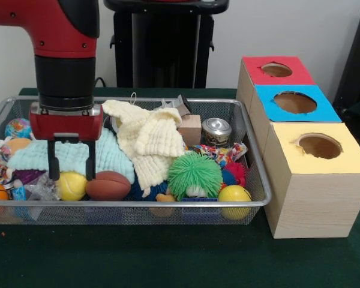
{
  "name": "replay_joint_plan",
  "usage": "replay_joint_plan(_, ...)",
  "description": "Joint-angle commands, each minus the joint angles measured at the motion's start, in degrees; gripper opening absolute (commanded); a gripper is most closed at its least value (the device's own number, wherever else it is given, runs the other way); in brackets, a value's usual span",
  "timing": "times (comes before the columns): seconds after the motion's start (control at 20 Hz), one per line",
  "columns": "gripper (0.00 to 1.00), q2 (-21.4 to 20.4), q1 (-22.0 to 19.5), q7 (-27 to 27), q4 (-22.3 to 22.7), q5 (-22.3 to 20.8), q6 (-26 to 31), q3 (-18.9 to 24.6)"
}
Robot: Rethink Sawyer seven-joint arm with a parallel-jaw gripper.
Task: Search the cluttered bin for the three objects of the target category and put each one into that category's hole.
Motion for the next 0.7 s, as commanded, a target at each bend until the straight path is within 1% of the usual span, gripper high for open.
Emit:
replay_joint_plan(0.05,1.00,2.81,-0.99,-10.03,-2.04,-3.86,-1.35,0.16)
replay_joint_plan(0.2,1.00,3.92,-2.41,-12.51,-3.24,-3.02,0.06,1.52)
replay_joint_plan(0.25,1.00,3.78,-2.79,-12.44,-2.76,-3.18,-0.39,1.48)
replay_joint_plan(0.5,1.00,4.88,-4.10,-13.70,-3.13,-2.84,0.05,2.42)
replay_joint_plan(0.7,1.00,5.34,-5.93,-16.32,-3.54,-1.79,2.04,3.92)
